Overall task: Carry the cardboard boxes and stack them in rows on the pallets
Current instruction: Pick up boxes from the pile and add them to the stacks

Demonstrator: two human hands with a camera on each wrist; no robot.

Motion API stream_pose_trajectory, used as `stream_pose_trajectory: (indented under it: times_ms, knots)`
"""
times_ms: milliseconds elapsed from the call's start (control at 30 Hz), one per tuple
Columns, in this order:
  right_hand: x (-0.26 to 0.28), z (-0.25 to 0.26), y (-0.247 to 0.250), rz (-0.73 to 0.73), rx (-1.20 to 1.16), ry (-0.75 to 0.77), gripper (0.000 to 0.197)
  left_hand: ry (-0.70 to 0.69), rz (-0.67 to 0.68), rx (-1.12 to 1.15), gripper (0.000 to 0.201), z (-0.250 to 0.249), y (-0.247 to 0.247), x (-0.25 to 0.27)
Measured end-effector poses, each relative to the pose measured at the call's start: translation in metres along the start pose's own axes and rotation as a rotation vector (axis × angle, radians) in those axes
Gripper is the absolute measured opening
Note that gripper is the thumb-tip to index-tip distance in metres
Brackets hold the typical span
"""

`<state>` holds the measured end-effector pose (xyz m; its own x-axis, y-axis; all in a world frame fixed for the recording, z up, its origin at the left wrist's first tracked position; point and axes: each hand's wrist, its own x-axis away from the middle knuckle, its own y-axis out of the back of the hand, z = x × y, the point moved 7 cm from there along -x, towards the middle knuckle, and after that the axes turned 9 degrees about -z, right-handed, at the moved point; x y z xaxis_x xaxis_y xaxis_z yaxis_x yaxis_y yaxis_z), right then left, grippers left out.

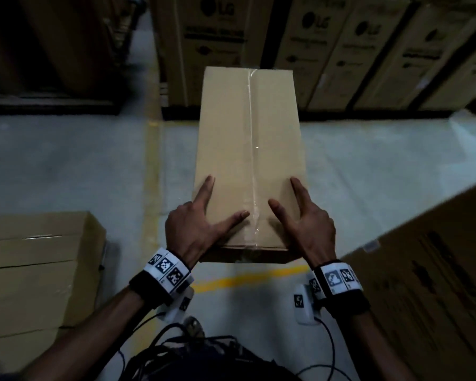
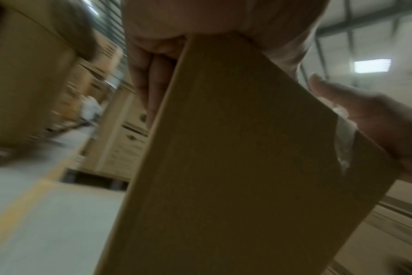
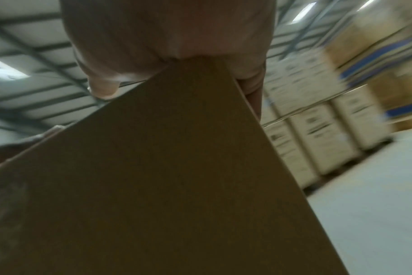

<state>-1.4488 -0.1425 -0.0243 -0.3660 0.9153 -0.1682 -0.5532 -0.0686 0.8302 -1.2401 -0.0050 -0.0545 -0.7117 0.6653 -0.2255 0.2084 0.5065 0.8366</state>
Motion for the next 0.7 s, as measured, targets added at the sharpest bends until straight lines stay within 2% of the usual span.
stream_pose_trajectory:
  times_ms: [133, 333, 500, 700]
  knots:
    - [-0.07, 0.064, -0.056, 0.066, -0.04, 0.128, 0.098, 0.09, -0.084, -0.027, 0.117, 0.049, 0.017, -0.064]
    - [-0.159, 0.145, -0.135, 0.183, -0.078, 0.288, 0.1, 0.252, -0.153, -0.085, 0.114, 0.111, 0.034, -0.143]
    - [-0.244, 0.207, -0.206, 0.281, -0.12, 0.401, 0.096, 0.393, -0.178, -0.149, 0.119, 0.157, 0.032, -0.22]
    - [-0.365, 0.272, -0.3, 0.425, -0.201, 0.504, 0.098, 0.55, -0.206, -0.26, 0.125, 0.196, 0.022, -0.339]
